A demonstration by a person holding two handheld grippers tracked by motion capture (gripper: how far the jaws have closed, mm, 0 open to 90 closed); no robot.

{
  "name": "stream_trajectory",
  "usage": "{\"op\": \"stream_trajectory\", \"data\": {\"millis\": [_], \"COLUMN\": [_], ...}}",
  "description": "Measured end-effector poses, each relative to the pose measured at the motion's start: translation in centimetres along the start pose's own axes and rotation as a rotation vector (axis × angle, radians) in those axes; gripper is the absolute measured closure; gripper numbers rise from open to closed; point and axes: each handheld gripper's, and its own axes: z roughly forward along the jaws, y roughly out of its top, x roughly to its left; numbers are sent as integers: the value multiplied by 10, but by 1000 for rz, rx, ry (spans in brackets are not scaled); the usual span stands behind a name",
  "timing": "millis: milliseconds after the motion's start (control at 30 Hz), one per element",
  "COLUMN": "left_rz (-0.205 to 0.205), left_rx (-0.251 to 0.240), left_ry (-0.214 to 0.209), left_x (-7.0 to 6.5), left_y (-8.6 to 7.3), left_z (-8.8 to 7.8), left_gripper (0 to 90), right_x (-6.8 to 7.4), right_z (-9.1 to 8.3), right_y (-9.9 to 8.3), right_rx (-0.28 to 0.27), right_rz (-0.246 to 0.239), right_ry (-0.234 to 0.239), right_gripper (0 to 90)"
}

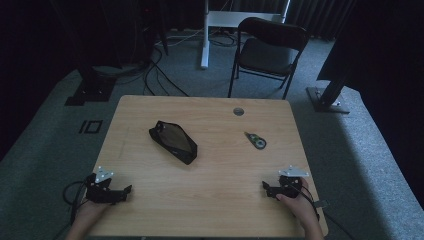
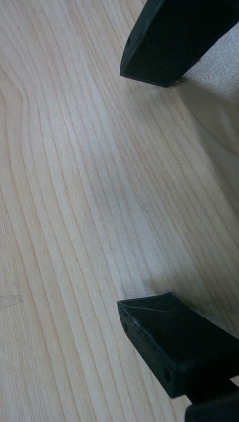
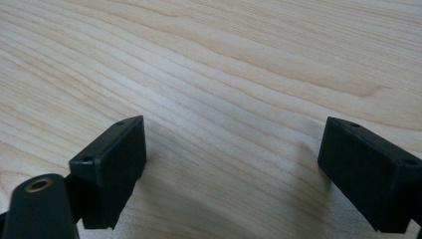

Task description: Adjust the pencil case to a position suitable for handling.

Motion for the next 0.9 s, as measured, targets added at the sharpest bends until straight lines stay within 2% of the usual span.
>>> {"op": "stream_trajectory", "data": {"millis": [300, 333, 533, 900], "left_rz": [0, 0, 0, -1], "left_rx": [0, 0, 0, 0], "left_ry": [0, 0, 0, 1], "left_x": [0, 0, 0, 0], "left_y": [0, 0, 0, 0], "left_z": [0, 0, 0, 0], "left_gripper": [1, 1, 1, 1], "right_x": [1, 1, 5, 16], "right_z": [0, 0, 0, 5], "right_y": [0, 0, 2, 10], "right_rx": [1, -3, -19, -43], "right_rz": [1, 6, 5, -15], "right_ry": [-3, -8, -10, 41], "right_gripper": [112, 134, 130, 132]}}
